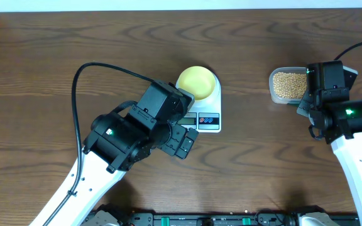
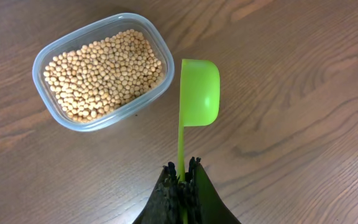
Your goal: Scoop item into bowl and weigh 50g on scale
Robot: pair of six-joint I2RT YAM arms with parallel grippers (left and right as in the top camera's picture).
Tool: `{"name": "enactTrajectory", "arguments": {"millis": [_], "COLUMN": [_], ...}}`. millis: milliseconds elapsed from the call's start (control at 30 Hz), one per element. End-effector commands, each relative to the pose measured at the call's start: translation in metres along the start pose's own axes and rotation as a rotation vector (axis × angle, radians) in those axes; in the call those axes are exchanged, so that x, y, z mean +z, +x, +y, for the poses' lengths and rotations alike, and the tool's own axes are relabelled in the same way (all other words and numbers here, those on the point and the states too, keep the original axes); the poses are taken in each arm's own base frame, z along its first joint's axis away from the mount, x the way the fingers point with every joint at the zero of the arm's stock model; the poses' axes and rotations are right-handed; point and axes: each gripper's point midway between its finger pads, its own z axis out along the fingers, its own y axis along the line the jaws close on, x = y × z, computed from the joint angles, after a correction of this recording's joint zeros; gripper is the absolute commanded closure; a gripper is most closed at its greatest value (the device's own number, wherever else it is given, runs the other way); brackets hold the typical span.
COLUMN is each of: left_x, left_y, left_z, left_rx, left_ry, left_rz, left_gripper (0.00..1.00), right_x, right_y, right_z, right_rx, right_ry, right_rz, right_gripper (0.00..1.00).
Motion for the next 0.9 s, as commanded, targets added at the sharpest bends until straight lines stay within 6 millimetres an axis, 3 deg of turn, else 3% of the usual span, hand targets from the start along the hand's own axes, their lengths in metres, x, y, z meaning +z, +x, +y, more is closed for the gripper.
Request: {"name": "enactTrajectory", "arguments": {"millis": [0, 233, 467, 867], "left_x": [-0.005, -0.005, -0.005, -0.005], "left_y": [-0.005, -0.005, -0.005, -0.005], "left_z": [-0.002, -0.002, -0.002, -0.002], "left_rx": [0.016, 0.017, 0.016, 0.016], "left_ry": [0.014, 0.014, 0.014, 0.014], "left_rz": [-0.018, -0.018, -0.018, -0.018], "left_gripper": [0.02, 0.02, 0.02, 0.02], "right_x": [0.0, 0.0, -0.001, 0.009], "right_y": [-0.005, -0.003, 0.005, -0.006], "right_z": [-0.004, -0.004, 0.01, 0.021], "right_rx": [-0.021, -0.025, -0.024, -0.015], "right_ry": [0.024, 0.021, -0.059, -0.072], "right_rz": [-0.013, -0.002, 0.04, 0.015], "right_gripper": [0.99, 0.99, 0.99, 0.99]}}
